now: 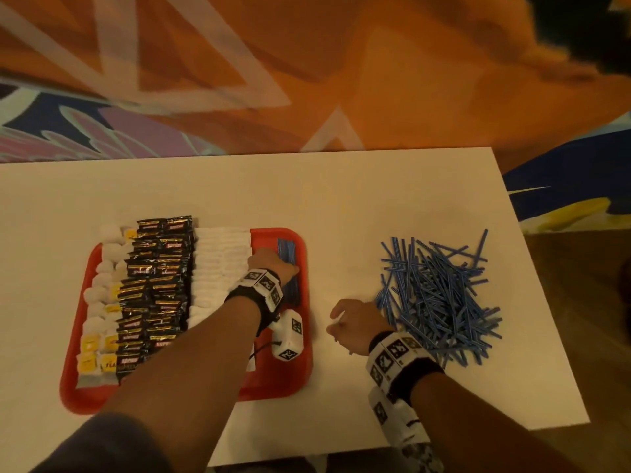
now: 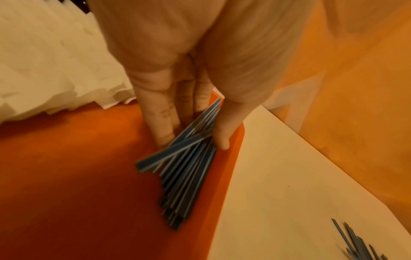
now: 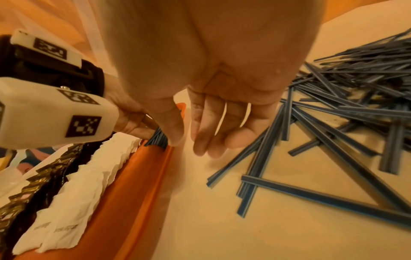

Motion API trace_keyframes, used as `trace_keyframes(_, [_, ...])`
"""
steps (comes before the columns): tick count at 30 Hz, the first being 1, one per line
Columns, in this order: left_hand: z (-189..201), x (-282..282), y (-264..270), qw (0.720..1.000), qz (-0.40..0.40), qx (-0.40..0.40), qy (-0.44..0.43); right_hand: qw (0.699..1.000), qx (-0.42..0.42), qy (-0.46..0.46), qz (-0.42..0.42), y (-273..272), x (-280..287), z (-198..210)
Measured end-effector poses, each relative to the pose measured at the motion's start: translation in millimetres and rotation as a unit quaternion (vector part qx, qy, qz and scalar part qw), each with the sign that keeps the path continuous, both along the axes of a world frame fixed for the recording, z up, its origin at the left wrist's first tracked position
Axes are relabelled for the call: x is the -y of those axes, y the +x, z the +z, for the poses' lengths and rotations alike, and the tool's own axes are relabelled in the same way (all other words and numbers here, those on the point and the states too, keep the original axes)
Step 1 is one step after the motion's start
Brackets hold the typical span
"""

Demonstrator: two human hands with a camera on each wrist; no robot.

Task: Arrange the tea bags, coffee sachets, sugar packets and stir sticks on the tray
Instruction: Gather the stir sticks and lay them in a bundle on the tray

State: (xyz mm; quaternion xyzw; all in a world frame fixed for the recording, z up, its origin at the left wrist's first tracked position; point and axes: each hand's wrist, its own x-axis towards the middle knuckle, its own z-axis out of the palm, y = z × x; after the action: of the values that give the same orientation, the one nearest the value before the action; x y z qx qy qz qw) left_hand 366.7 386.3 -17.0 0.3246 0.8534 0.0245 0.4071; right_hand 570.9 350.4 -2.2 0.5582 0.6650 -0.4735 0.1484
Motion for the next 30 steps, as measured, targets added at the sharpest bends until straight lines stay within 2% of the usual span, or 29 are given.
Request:
trace_keyframes(4, [3.5, 5.2, -3.2, 0.998, -0.055, -0.028, 0.020, 0.992, -0.006, 0.110, 0.066, -18.9, -11.2, 8.5])
trace_keyframes(8, [9.4, 13.3, -5.5, 0.992, -0.109, -0.048, 0.049, 0.958, -0.008, 0.234, 0.169, -45.0, -25.3, 16.8])
trace_keyframes(12, [10.8, 25.2, -11.0, 0.983, -0.133, -0.049, 0.116, 0.927, 0.000, 0.297, 0.229, -73.6, -36.0, 8.4])
trace_keyframes(15, [6.7, 33.2, -14.7, 0.957, -0.230, -0.032, 0.176, 0.920, 0.001, 0.302, 0.250, -83.3, -38.9, -1.4])
trace_keyframes(17, [2.3, 37.8, -17.9, 0.941, -0.280, -0.020, 0.187, 0.917, 0.019, 0.290, 0.273, -85.2, -39.1, -5.3])
trace_keyframes(21, [-5.1, 47.3, -27.9, 0.922, -0.313, -0.048, 0.221, 0.913, 0.038, 0.283, 0.290, -85.2, -36.6, -5.4])
trace_keyframes(26, [-1.5, 54.3, -30.4, 0.892, -0.381, -0.091, 0.224, 0.903, 0.050, 0.306, 0.296, -85.2, -33.2, -5.7])
trace_keyframes(30, [-8.9, 58.5, -36.2, 0.882, -0.395, -0.100, 0.236, 0.907, 0.078, 0.313, 0.272, -89.2, -27.8, -8.7])
